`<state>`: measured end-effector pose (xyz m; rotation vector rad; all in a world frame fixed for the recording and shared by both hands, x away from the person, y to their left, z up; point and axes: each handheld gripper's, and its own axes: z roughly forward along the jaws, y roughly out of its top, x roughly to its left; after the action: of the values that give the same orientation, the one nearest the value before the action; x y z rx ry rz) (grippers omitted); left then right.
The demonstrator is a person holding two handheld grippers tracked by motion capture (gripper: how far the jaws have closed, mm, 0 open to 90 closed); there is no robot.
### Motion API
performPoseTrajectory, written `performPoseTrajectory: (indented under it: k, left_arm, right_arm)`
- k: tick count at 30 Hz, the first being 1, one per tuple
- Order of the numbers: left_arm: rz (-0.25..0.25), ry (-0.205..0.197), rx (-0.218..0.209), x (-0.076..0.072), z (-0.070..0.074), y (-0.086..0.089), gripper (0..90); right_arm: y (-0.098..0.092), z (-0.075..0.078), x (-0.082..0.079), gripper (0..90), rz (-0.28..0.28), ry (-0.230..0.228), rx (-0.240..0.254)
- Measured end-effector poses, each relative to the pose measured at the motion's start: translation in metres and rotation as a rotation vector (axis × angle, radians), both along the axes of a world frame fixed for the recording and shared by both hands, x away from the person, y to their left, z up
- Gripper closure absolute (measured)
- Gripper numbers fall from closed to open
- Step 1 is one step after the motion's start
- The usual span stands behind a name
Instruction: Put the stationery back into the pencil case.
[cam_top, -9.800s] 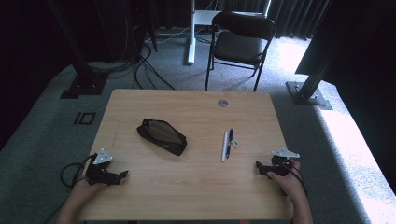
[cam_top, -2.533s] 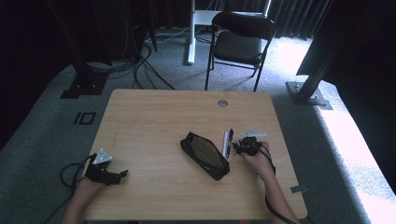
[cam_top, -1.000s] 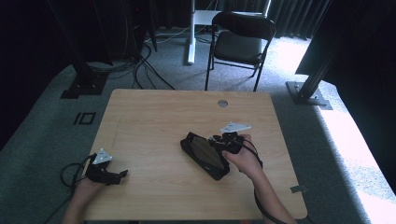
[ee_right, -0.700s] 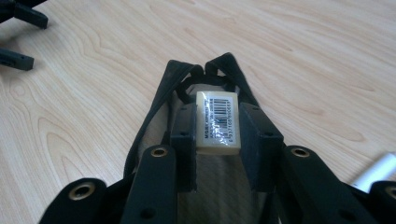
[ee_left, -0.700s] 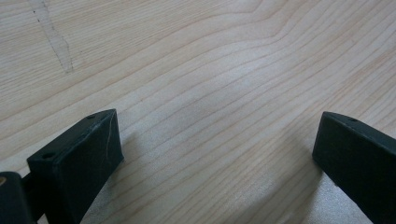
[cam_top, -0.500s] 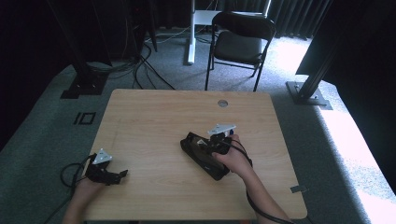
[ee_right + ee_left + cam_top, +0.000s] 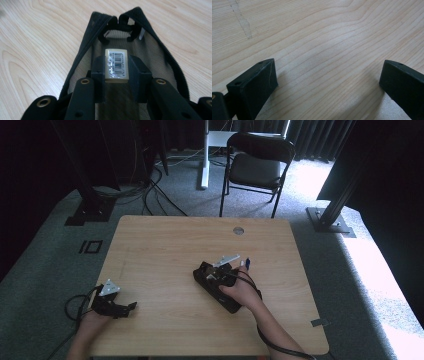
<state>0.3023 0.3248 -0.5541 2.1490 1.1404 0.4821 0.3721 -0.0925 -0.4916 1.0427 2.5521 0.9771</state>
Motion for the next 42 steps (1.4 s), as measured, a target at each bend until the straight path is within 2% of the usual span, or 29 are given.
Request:
performPoseTrajectory:
  k: [5, 9, 13, 20, 25, 26, 28, 29, 33, 34, 35, 37, 39, 42]
  left_arm:
    - [0.0, 0.0, 0.0, 0.0, 0.0, 0.0, 1.6]
    - [0.0, 0.0, 0.0, 0.0, 0.0, 0.0, 1.6]
    - [0.0, 0.0, 0.001, 0.0, 0.0, 0.0, 1.6]
    - [0.0, 0.0, 0.0, 0.0, 0.0, 0.0, 1.6]
    - [-0.001, 0.0, 0.001, 0.0, 0.0, 0.0, 1.6]
    - [0.0, 0.0, 0.0, 0.0, 0.0, 0.0, 1.6]
    - [0.0, 0.0, 0.001, 0.0, 0.0, 0.0, 1.6]
    - [0.0, 0.0, 0.001, 0.0, 0.0, 0.0, 1.6]
    - [0.0, 0.0, 0.001, 0.0, 0.0, 0.0, 1.6]
    - [0.0, 0.0, 0.001, 0.0, 0.0, 0.0, 1.6]
    - [0.0, 0.0, 0.0, 0.0, 0.0, 0.0, 1.6]
    - [0.0, 0.0, 0.0, 0.0, 0.0, 0.0, 1.6]
    - [0.0, 0.0, 0.0, 0.0, 0.0, 0.0, 1.6]
    - [0.0, 0.0, 0.0, 0.0, 0.0, 0.0, 1.6]
  right_arm:
    - [0.001, -0.003, 0.001, 67.6, 0.003, 0.013, -0.004]
    - [0.0, -0.001, 0.001, 63.0, 0.003, 0.017, 0.023]
    - [-0.005, 0.006, -0.001, 63.3, 0.0, 0.0, 0.054]
    - [-0.031, 0.034, -0.004, 61.3, -0.048, -0.065, 0.157]
    - [-0.053, 0.04, 0.001, 60.8, -0.113, -0.096, 0.163]
    - [-0.064, 0.039, 0.004, 60.8, -0.149, -0.1, 0.154]
    - [-0.07, 0.037, 0.006, 60.7, -0.166, -0.104, 0.147]
    - [-0.08, 0.032, 0.01, 60.8, -0.207, -0.112, 0.119]
    - [-0.098, 0.017, 0.02, 60.8, -0.292, -0.105, 0.082]
    - [-0.098, 0.017, 0.02, 60.8, -0.292, -0.105, 0.082]
    - [-0.105, 0.005, 0.025, 60.7, -0.332, -0.081, 0.062]
    - [-0.106, 0.002, 0.026, 60.8, -0.34, -0.076, 0.06]
    - [-0.11, -0.016, 0.032, 60.5, -0.382, -0.041, 0.043]
    - [-0.111, -0.022, 0.034, 60.3, -0.398, -0.023, 0.048]
